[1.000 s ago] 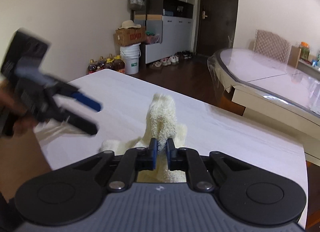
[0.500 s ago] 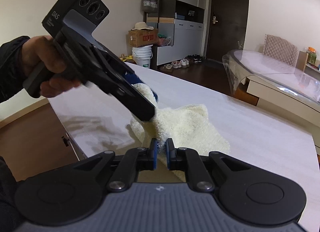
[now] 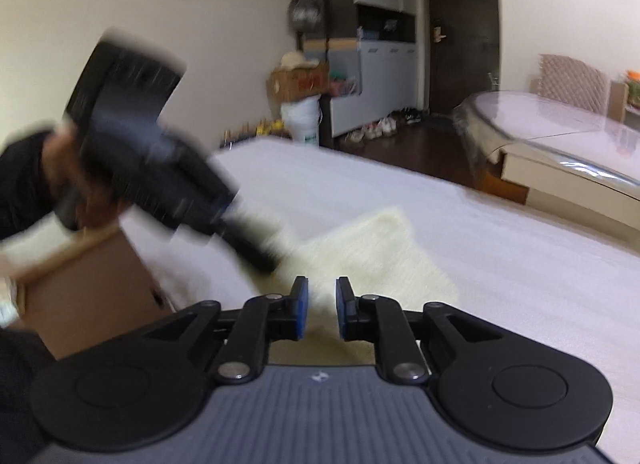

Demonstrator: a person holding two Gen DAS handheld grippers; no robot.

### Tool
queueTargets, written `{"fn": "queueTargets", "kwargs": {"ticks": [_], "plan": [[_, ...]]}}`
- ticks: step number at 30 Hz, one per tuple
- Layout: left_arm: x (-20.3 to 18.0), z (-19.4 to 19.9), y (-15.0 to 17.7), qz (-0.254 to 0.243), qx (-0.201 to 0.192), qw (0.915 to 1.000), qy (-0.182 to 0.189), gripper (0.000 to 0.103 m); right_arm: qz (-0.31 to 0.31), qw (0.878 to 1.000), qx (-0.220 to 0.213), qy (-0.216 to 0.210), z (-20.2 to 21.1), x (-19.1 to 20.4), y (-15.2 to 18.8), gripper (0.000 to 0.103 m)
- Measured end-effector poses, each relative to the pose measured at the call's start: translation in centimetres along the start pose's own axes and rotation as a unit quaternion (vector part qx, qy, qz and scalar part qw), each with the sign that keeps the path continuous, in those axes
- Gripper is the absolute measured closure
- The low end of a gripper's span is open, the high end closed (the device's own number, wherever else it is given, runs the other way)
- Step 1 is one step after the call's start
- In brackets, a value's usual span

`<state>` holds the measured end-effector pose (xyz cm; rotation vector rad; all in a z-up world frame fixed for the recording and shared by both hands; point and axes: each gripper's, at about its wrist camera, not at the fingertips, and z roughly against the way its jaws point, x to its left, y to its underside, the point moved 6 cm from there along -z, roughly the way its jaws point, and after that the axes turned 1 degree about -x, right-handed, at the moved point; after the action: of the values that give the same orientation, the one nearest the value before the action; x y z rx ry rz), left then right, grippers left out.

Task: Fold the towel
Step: 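Grasp a towel corner with the left tool while the right tool holds another corner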

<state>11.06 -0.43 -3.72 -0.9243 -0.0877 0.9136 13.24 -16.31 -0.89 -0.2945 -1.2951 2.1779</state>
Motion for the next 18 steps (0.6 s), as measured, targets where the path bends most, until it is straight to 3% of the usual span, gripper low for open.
{"fn": "queueTargets", "kwargs": {"ticks": [6, 8, 12, 18], "plan": [[-1.8, -0.6, 1.2, -0.042, 0.016, 0.999, 0.002, 0.095, 0.024, 0.999, 0.029, 0.006, -3.5, -2.9, -4.2, 0.066], [-2.2, -0.7, 1.5, -0.044, 0.016, 0.9989, 0.004, 0.095, 0.033, 0.998, 0.058, -0.018, -6.4, -3.1, -5.2, 0.065], [-2.2, -0.7, 2.0, -0.04, 0.014, 0.9991, 0.007, 0.095, 0.051, 0.99, 0.117, -0.064, -11.7, -3.1, -6.2, 0.054], [-1.9, -0.5, 3.0, -0.028, 0.014, 0.9993, 0.019, 0.095, 0.072, 0.97, 0.206, -0.108, -17.8, -3.0, -5.5, 0.056]]}}
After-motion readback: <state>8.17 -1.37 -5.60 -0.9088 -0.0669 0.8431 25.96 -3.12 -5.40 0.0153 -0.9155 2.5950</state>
